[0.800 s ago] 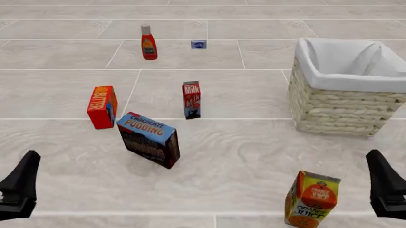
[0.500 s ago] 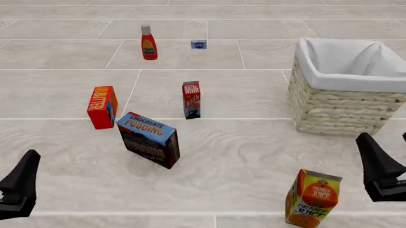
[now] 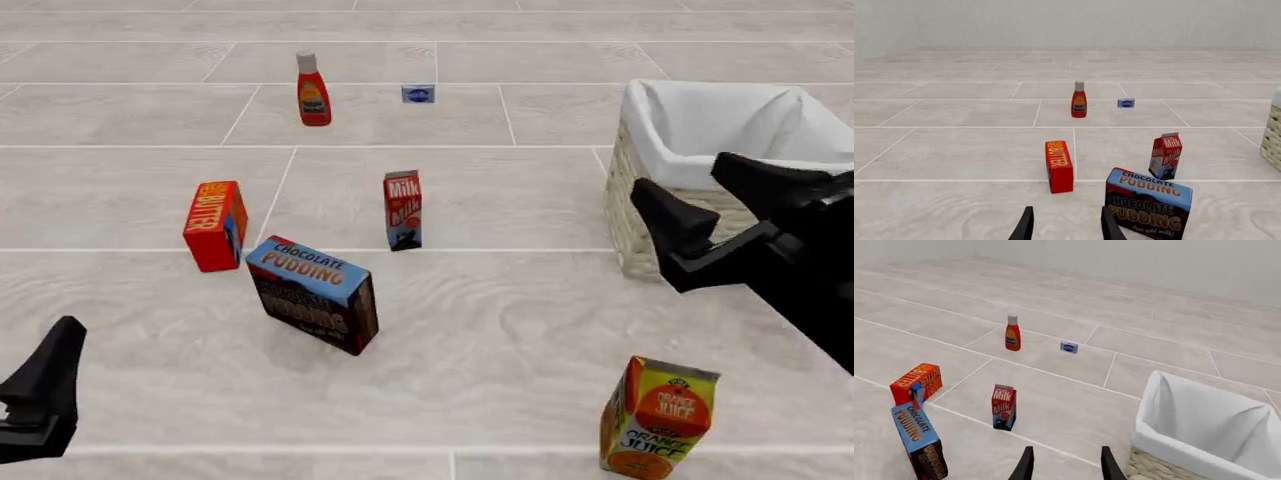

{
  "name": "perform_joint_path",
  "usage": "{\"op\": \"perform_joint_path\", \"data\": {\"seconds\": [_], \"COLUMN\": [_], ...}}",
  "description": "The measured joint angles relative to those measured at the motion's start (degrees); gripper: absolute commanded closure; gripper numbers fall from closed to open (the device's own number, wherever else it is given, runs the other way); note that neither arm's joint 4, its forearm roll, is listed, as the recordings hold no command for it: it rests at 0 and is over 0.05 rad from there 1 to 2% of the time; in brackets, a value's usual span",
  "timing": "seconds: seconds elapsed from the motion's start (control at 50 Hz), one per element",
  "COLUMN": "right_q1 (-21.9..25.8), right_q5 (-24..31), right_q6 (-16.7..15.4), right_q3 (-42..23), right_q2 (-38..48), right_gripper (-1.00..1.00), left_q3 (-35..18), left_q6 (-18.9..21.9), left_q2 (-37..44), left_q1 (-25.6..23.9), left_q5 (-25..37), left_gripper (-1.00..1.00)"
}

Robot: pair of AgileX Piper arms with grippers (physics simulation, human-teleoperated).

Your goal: Pick the milk and place it in the basket.

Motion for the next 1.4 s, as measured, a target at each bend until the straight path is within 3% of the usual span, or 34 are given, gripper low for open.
{"op": "perform_joint_path", "data": {"seconds": [0.58,1.0,1.4], "right_q1": [7.39,10.35,12.65], "right_q5": [15.69,28.18,40.61], "right_q6": [0.47,1.75,5.07], "right_q3": [-36.11,-59.20,-80.74], "right_q2": [36.93,53.58,68.22], "right_gripper": [-1.00,-1.00,-1.00], "left_q3": [0.16,0.14,0.14], "left_q6": [0.00,0.00,0.00], "left_q2": [-0.32,-0.13,-0.07], "left_q1": [0.00,0.01,0.00], "left_q5": [0.24,0.00,-0.06], "left_gripper": [-1.00,-1.00,-1.00]}}
